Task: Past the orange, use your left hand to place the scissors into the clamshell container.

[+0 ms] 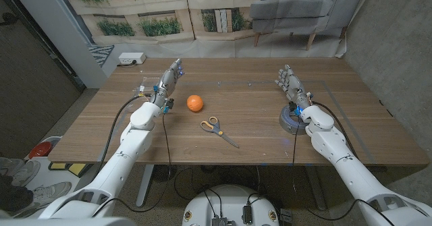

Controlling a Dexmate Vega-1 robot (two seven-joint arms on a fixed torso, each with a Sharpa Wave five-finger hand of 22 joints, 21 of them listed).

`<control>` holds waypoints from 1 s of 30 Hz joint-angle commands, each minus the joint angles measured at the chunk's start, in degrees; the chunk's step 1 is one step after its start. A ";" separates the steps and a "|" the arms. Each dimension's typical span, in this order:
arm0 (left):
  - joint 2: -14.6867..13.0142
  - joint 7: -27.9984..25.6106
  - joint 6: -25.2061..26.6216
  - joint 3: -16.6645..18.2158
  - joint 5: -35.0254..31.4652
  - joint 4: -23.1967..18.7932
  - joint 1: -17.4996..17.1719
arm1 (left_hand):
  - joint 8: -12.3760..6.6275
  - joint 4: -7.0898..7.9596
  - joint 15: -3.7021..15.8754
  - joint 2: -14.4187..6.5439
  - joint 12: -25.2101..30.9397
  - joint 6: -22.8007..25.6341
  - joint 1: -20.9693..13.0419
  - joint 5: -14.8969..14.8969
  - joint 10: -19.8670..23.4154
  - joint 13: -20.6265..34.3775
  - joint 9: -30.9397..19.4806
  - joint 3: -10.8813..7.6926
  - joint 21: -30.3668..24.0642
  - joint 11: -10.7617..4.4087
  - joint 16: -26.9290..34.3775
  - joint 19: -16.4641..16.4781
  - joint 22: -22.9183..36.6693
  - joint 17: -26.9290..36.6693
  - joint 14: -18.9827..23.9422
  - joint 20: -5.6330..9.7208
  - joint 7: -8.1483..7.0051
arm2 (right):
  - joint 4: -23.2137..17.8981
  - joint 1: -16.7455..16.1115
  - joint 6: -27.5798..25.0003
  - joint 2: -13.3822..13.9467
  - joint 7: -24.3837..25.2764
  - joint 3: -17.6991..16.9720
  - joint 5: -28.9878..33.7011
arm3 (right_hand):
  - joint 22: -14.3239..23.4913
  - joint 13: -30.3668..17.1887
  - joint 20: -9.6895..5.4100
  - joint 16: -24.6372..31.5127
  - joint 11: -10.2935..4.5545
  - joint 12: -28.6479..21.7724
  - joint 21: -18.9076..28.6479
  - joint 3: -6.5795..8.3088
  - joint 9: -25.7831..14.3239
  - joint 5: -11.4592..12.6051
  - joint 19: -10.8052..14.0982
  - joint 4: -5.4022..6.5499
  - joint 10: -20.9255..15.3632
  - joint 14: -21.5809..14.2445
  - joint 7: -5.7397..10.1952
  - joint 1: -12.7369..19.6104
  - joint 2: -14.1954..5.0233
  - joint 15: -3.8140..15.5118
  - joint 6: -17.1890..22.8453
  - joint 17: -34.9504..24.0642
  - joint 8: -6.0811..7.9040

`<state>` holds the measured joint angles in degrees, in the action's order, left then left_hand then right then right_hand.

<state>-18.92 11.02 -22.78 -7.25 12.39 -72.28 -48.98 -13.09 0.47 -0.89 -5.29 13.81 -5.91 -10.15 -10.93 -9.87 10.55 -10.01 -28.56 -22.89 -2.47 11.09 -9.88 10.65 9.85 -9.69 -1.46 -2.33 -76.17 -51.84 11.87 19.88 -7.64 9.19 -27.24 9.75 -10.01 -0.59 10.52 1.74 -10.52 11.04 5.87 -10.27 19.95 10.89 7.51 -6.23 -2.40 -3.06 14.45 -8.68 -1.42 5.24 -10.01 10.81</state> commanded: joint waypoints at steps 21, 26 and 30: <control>-4.82 8.19 -12.19 -1.31 -15.79 -0.02 4.66 | 0.68 -8.77 -1.18 0.99 -0.15 1.39 -9.68 0.63 0.01 0.47 -0.47 -2.23 1.16 0.35 -0.15 -1.54 0.33 0.24 -2.97 -3.64 0.61 | -0.31 -1.42 0.10 -1.74 -0.58 -1.99 1.17 | 0.20 -0.25 0.20 0.21 0.18 -0.20 0.30 0.38 -0.19 0.23 0.50 0.19 -0.57 -0.52 -0.15 0.12 0.17 -0.05 0.48 -0.17 0.15; -6.04 8.87 -14.31 -1.66 -18.02 -0.71 4.95 | 1.02 -9.64 -1.12 1.72 -0.52 1.28 -11.03 0.67 -0.19 0.51 -0.48 -2.05 1.43 -0.03 -0.30 -1.41 0.40 0.25 -3.08 -3.37 0.62 | -0.88 -1.69 0.11 -1.57 -0.43 -2.00 1.35 | 0.20 -0.25 0.21 0.20 0.20 -0.20 0.29 0.41 -0.19 0.21 0.50 0.17 -0.58 -0.52 -0.17 0.10 0.18 -0.06 0.51 -0.17 0.15; -6.90 10.32 -15.33 -1.88 -18.49 -1.49 5.24 | 1.14 -9.95 -0.98 2.37 -0.73 1.35 -11.70 0.67 -0.33 0.53 -0.49 -1.80 1.63 -0.10 -0.42 -1.42 0.42 0.26 -3.37 -3.03 0.61 | -1.30 -1.87 0.19 -1.44 -0.32 -1.99 1.47 | 0.20 -0.25 0.20 0.21 0.22 -0.18 0.29 0.44 -0.19 0.20 0.51 0.16 -0.55 -0.54 -0.17 0.08 0.19 -0.07 0.56 -0.17 0.17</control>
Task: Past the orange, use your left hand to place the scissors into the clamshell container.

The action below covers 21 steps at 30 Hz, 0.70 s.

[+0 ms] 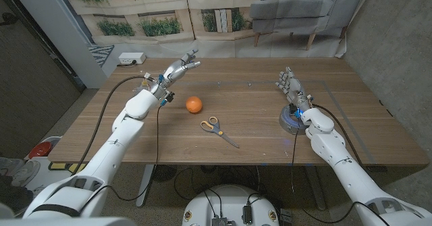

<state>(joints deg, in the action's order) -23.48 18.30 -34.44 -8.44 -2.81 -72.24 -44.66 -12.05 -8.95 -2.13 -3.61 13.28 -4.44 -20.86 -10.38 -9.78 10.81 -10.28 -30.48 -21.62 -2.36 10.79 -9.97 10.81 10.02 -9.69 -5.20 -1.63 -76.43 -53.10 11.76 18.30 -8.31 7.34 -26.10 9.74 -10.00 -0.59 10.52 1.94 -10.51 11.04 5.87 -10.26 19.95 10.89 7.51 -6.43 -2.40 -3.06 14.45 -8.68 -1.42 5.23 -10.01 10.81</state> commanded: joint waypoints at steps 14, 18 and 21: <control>-4.26 6.25 -6.27 -1.26 -5.36 -2.94 2.62 | 0.12 -0.82 0.13 2.34 -0.56 0.82 -3.49 -0.23 -0.49 0.31 -0.28 0.82 1.02 0.16 -0.23 -1.26 0.30 0.10 -4.09 0.98 -0.59 | -1.76 -0.77 0.84 0.37 1.08 0.05 1.11 | 0.21 -0.26 0.23 0.19 -0.02 -0.18 0.27 0.52 -0.20 0.16 0.50 0.11 -0.39 -0.55 -0.15 0.04 0.21 -0.05 0.59 -0.17 0.16; -4.75 7.78 -6.66 -1.68 -5.42 -3.58 3.21 | 0.30 -0.84 0.26 2.85 -0.48 0.53 -4.00 -0.31 -0.10 0.31 -0.29 1.07 1.04 -0.47 -0.14 -0.93 0.31 0.10 -3.86 1.04 -0.36 | -1.74 -0.76 0.99 0.33 1.22 0.06 1.17 | 0.21 -0.26 0.23 0.18 0.08 -0.17 0.28 0.54 -0.20 0.16 0.52 0.10 -0.37 -0.56 -0.16 0.03 0.22 -0.07 0.59 -0.17 0.15; -5.13 8.87 -6.69 -1.90 -5.48 -4.30 3.50 | 0.33 -0.83 0.33 3.06 -0.51 0.52 -4.26 -0.36 -0.09 0.32 -0.29 1.18 1.10 -0.02 -0.11 -0.88 0.31 0.10 -3.79 1.10 -0.37 | -1.68 -0.75 1.12 0.30 1.23 0.05 1.16 | 0.21 -0.26 0.23 0.18 0.06 -0.17 0.27 0.56 -0.20 0.15 0.51 0.09 -0.38 -0.55 -0.17 0.02 0.23 -0.09 0.59 -0.17 0.15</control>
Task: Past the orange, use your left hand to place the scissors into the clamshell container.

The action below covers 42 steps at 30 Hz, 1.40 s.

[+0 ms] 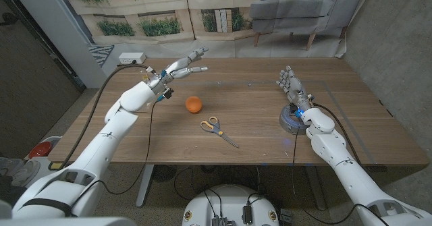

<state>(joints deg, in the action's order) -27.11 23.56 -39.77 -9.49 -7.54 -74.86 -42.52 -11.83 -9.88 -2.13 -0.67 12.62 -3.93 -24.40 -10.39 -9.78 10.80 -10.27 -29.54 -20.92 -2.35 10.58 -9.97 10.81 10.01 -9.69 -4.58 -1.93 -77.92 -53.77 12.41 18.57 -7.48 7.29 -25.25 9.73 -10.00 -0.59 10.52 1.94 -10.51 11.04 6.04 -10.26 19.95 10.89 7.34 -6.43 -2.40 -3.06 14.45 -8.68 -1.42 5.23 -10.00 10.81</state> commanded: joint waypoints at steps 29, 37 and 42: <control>-4.40 11.96 -4.89 -3.02 -2.85 -8.59 4.11 | 0.21 0.31 -1.34 4.36 -0.64 0.63 -6.57 -2.29 -1.98 0.46 -0.47 2.50 1.69 0.21 -0.11 -0.47 0.33 0.15 -4.86 -1.10 0.16 | -0.72 -1.12 1.67 -0.02 0.72 -0.44 -0.07 | 0.22 -0.26 0.22 0.18 0.04 -0.19 0.24 0.58 -0.21 0.06 0.51 0.19 -0.52 -0.64 -0.22 -0.11 0.27 -0.12 0.69 -0.17 0.15; -5.41 15.01 -4.56 -3.73 -3.06 -11.22 4.73 | 0.33 0.54 -1.38 4.84 -0.42 0.50 -7.45 -2.66 -1.70 0.49 -0.50 3.01 1.95 0.47 -0.04 -0.42 0.35 0.16 -4.96 -1.24 -0.15 | -0.28 -1.34 2.38 -0.22 0.62 -0.66 -0.35 | 0.22 -0.27 0.27 0.19 0.09 -0.20 0.24 0.62 -0.21 0.04 0.50 0.18 -0.56 -0.68 -0.26 -0.15 0.28 -0.14 0.73 -0.17 0.16; -6.15 17.78 -4.33 -4.82 -3.03 -12.40 5.88 | 0.72 0.58 -0.65 4.79 -0.62 -0.77 -8.90 -3.06 -2.40 0.52 -0.52 3.19 2.13 0.64 0.00 -0.14 0.37 0.16 -5.01 -0.28 -0.16 | 0.00 -1.43 2.79 -0.40 0.61 -0.80 -0.50 | 0.22 -0.27 0.21 0.18 0.15 -0.18 0.24 0.64 -0.21 0.02 0.52 0.17 -0.54 -0.69 -0.25 -0.17 0.29 -0.15 0.75 -0.17 0.16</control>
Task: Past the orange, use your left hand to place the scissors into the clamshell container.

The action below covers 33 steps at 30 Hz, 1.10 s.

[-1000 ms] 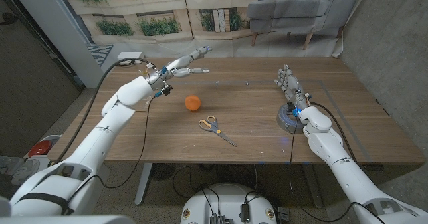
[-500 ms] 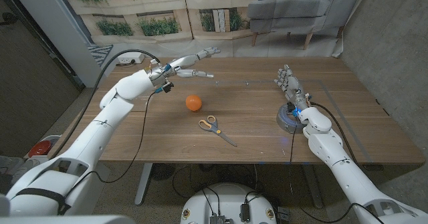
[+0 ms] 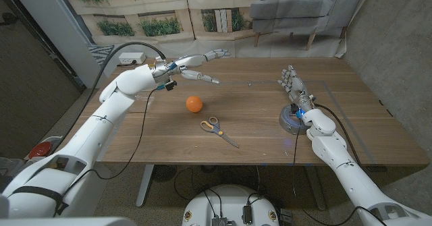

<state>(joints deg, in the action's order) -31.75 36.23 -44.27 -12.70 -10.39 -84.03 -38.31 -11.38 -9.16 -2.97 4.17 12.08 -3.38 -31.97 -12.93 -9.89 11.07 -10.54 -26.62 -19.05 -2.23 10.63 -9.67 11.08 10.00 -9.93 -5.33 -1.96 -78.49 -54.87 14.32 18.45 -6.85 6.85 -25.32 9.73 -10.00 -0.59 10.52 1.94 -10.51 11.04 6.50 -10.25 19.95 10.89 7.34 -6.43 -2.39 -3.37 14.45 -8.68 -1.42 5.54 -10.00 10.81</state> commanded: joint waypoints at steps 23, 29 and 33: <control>-2.97 8.61 -1.70 -3.43 -6.01 -9.60 2.82 | -0.34 -0.17 0.56 -0.39 0.90 -2.05 -8.14 -1.17 -0.99 0.44 -0.29 1.04 0.78 0.70 0.88 1.36 0.19 0.19 -1.71 0.41 0.82 | 1.09 -0.82 1.68 -0.57 -0.04 -0.78 -0.86 | 0.22 -0.27 0.15 0.19 0.12 -0.19 0.26 0.29 -0.22 -0.04 0.61 0.16 -0.65 -0.77 0.02 -0.33 0.33 -0.21 0.53 -0.17 0.16; -3.10 8.06 -4.23 -3.17 -8.28 -11.18 2.60 | -0.41 -0.08 0.92 -0.12 1.42 -1.77 -10.30 -1.39 0.70 0.56 -0.28 1.74 0.77 -0.64 1.02 2.33 0.29 0.24 0.54 0.03 0.89 | 1.27 -0.75 1.90 -0.66 -0.03 -0.80 -0.82 | 0.22 -0.27 0.17 0.19 0.13 -0.18 0.25 0.32 -0.21 -0.05 0.59 0.16 -0.64 -0.79 -0.03 -0.36 0.32 -0.21 0.53 -0.17 0.16; -3.22 8.11 -5.04 -3.08 -9.20 -11.80 2.54 | -0.41 -0.07 0.95 -0.07 1.27 -1.74 -11.04 -1.48 0.52 0.57 -0.29 1.93 0.82 -1.14 0.90 2.51 0.31 0.24 0.83 -0.21 1.00 | 1.45 -0.64 1.89 -0.69 -0.14 -0.76 -0.83 | 0.22 -0.27 0.15 0.19 0.10 -0.17 0.25 0.35 -0.21 -0.06 0.61 0.15 -0.63 -0.80 -0.02 -0.38 0.30 -0.19 0.54 -0.18 0.16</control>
<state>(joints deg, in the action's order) -34.52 44.19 -46.43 -15.82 -16.37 -93.17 -35.66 -11.30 -9.26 -2.00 4.01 12.99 -5.35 -42.10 -14.03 -9.06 11.34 -10.53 -24.93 -18.17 -2.67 11.53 -7.40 11.07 10.00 -9.39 -5.11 -1.31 -77.41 -55.61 16.01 17.91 -6.85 6.11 -26.11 9.73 -10.00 -0.59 10.52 2.05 -10.51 11.04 6.50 -10.25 19.95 10.88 7.34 -6.53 -2.72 -3.37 14.22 -8.45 -1.75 5.54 -10.00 10.81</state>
